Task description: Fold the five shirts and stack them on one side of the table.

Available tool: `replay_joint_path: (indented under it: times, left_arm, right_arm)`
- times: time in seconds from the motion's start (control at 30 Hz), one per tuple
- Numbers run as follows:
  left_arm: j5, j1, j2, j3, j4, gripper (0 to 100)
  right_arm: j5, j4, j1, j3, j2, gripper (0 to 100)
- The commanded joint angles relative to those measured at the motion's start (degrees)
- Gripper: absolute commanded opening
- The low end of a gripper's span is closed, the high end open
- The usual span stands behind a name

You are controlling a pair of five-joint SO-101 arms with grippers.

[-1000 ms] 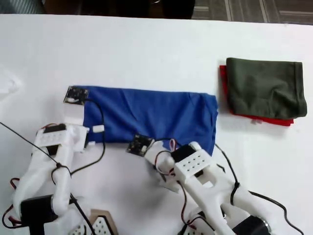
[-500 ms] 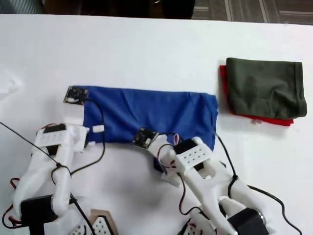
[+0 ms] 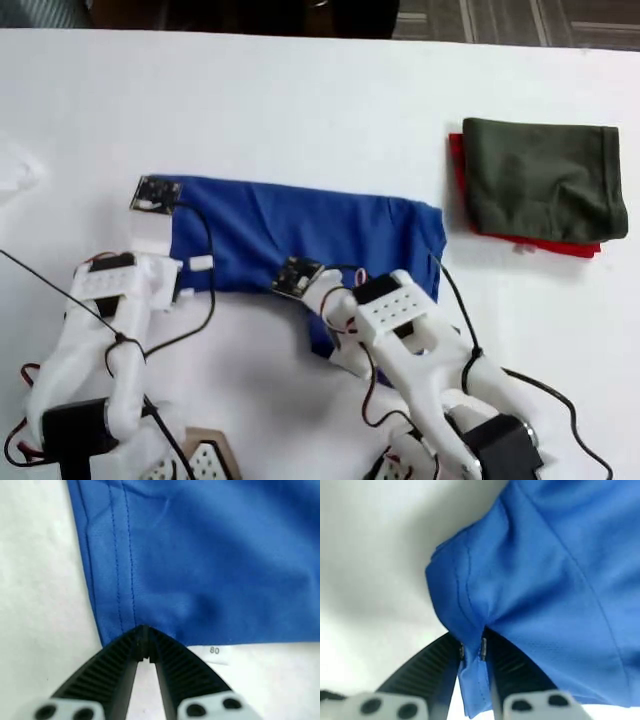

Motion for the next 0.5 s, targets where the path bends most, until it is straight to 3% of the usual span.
replay_joint_path:
  times: [0.0, 0.47]
  left_arm:
    - [0.5, -0.4, -0.9, 0.0, -0.9, 3]
    - [0.5, -0.4, -0.9, 0.0, -0.9, 3]
  right_arm:
    - [0.9, 5.1, -0.4, -6.3, 0.3, 1.8]
    - [12.4, 9.4, 11.2, -25.0, 1.5, 1.8]
